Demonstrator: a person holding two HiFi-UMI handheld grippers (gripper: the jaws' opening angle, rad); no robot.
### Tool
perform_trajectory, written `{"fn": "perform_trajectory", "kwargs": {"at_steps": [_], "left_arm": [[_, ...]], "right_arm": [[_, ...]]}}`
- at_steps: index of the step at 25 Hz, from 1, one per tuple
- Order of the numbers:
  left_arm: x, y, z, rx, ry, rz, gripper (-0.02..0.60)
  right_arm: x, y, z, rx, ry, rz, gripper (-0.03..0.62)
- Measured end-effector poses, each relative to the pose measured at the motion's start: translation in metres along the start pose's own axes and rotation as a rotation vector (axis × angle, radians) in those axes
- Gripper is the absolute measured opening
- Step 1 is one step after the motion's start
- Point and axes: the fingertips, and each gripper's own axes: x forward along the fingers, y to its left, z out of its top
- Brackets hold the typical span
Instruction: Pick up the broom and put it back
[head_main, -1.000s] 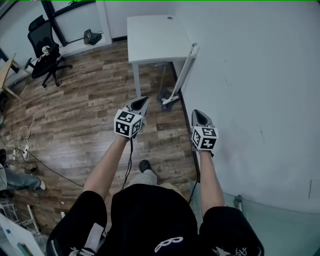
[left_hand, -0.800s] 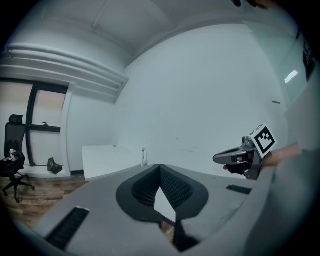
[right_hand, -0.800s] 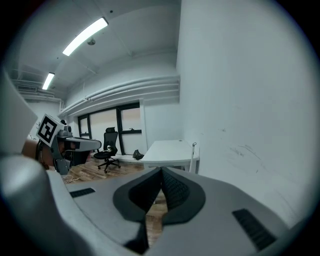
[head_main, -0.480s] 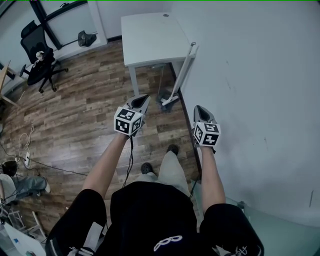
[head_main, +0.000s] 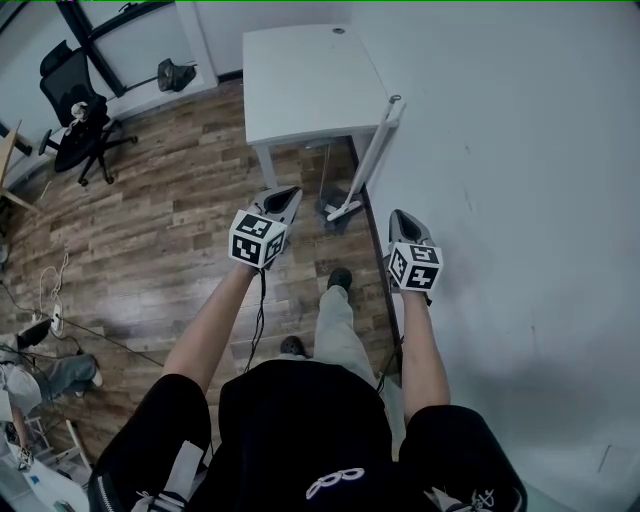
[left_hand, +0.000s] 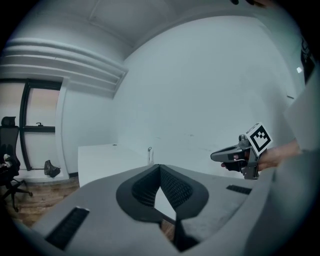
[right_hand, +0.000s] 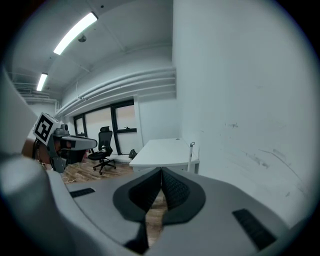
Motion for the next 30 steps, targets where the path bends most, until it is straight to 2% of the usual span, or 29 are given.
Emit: {"fn": "perform_trajectory", "kwargs": {"at_steps": [17, 30], "left_arm": [[0.179, 0.102, 0.052, -0.031, 0.043, 0.055, 0.011], [0.256, 0.121, 0.056, -0.042, 0.050, 0.069, 0.011]], "right_arm": [[0.193, -0.095, 0.068, 0.013, 0.053, 0.071, 0.025], [0.264, -0.140, 0.074, 0.018, 0.081, 0.087, 0.025]]}}
